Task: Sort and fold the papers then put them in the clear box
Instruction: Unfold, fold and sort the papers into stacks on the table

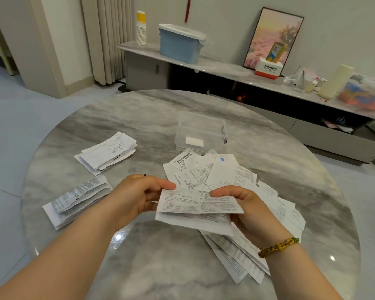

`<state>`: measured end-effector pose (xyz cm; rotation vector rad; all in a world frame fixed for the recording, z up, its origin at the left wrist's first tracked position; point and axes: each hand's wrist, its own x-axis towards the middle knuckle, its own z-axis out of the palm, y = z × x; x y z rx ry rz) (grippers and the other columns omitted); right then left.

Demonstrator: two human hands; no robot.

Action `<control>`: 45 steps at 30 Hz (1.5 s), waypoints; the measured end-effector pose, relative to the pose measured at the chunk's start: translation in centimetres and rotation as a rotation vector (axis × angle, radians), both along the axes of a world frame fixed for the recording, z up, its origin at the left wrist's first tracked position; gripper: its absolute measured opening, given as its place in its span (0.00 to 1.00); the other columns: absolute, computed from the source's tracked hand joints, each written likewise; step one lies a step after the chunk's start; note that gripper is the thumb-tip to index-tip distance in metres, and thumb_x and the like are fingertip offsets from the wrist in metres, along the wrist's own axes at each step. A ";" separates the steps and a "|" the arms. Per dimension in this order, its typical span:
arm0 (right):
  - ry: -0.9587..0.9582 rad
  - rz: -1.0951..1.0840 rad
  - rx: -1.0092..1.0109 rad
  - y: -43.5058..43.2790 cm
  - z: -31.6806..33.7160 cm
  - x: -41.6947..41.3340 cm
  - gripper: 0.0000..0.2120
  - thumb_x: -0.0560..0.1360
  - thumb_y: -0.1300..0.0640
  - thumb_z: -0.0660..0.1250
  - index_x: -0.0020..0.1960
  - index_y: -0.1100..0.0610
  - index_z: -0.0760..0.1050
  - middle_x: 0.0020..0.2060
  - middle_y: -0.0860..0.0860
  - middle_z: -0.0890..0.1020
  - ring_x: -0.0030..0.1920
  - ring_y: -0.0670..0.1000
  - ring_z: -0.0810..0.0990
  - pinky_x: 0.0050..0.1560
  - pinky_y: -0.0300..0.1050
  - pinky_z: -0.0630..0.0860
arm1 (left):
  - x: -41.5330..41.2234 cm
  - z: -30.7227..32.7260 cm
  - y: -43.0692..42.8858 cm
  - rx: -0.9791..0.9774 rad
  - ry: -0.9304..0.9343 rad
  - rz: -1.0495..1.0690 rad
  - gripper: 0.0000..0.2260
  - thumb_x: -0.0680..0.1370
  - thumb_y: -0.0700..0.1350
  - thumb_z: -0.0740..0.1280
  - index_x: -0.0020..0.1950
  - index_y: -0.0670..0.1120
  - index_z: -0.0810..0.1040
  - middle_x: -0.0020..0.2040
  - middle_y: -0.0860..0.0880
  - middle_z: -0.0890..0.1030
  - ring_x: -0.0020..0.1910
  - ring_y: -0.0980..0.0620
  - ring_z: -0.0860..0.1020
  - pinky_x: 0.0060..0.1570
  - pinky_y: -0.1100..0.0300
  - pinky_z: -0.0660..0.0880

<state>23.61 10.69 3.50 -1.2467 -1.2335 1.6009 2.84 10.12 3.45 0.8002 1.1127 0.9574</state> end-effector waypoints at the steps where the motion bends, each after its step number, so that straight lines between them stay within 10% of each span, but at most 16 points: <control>1: -0.020 -0.011 0.013 0.0 0.0 0.0 0.21 0.72 0.72 0.61 0.28 0.55 0.82 0.31 0.48 0.84 0.33 0.45 0.82 0.34 0.35 0.79 | 0.0 0.0 0.0 0.000 0.007 -0.007 0.16 0.74 0.33 0.60 0.31 0.41 0.83 0.34 0.44 0.84 0.30 0.53 0.82 0.30 0.63 0.78; 9: 0.023 -0.112 -0.026 0.0 0.0 -0.2 0.11 0.77 0.65 0.57 0.53 0.55 0.76 0.37 0.52 0.84 0.39 0.52 0.80 0.42 0.42 0.77 | 0.4 -0.9 0.2 0.081 0.195 0.070 0.10 0.72 0.29 0.66 0.41 0.44 0.75 0.36 0.49 0.81 0.28 0.58 0.80 0.28 0.68 0.77; 14: 0.077 -0.038 -0.108 0.0 0.1 -0.1 0.17 0.80 0.52 0.51 0.52 0.58 0.76 0.37 0.53 0.85 0.33 0.50 0.82 0.34 0.41 0.77 | 0.5 -1.0 0.2 0.173 0.247 0.151 0.12 0.72 0.30 0.67 0.42 0.47 0.73 0.40 0.50 0.79 0.36 0.53 0.79 0.28 0.68 0.76; 25: -0.101 -0.052 0.040 -0.3 -0.2 -0.8 0.12 0.77 0.65 0.58 0.41 0.61 0.78 0.26 0.53 0.80 0.22 0.45 0.74 0.21 0.34 0.68 | 0.8 -1.2 0.2 0.087 0.057 0.119 0.11 0.72 0.27 0.64 0.41 0.42 0.73 0.27 0.51 0.82 0.26 0.57 0.80 0.27 0.66 0.78; 39: -0.098 -0.132 0.041 0.2 -0.3 -0.1 0.11 0.78 0.67 0.56 0.47 0.60 0.77 0.29 0.51 0.81 0.24 0.44 0.76 0.25 0.35 0.73 | -1.9 0.2 -0.4 0.167 0.226 0.236 0.04 0.77 0.42 0.63 0.45 0.48 0.77 0.39 0.50 0.81 0.37 0.58 0.80 0.36 0.67 0.77; 45: -0.121 -0.150 -0.013 1.6 -0.4 -1.2 0.14 0.78 0.69 0.53 0.46 0.56 0.75 0.39 0.52 0.81 0.33 0.47 0.77 0.26 0.33 0.73 | -7.7 -0.6 -1.1 0.208 0.888 0.489 0.07 0.77 0.42 0.63 0.39 0.50 0.75 0.40 0.51 0.75 0.41 0.52 0.74 0.38 0.62 0.68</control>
